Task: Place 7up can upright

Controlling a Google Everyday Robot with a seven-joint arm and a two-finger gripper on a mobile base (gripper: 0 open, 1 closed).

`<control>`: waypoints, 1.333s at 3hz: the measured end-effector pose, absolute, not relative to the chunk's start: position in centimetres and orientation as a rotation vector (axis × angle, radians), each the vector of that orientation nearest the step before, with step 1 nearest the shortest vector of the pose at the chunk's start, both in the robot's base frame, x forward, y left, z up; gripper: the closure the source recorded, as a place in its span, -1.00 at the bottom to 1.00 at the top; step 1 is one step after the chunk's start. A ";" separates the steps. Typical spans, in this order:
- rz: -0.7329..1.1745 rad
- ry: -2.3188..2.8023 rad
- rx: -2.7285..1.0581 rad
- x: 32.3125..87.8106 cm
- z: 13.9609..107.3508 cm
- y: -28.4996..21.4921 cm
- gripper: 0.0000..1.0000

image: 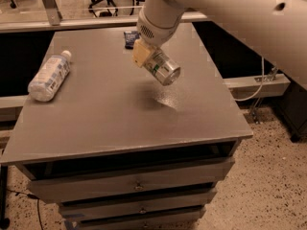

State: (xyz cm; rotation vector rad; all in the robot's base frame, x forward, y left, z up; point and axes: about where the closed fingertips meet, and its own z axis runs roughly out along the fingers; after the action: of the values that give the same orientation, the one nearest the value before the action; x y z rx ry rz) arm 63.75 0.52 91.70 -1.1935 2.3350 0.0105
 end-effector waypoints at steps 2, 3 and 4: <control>0.269 2.031 -1.211 63.8 97.1 -0.5 1.00; 0.459 1.870 -1.167 64.3 97.9 -1.5 1.00; 0.691 1.719 -1.069 65.0 96.1 -3.5 1.00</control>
Offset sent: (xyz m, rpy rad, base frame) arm -0.0130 -0.0269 0.0943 0.4995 -0.2277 0.3133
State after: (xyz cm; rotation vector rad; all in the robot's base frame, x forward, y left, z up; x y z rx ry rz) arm 65.02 -3.47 96.12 -1.0688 1.7191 0.6915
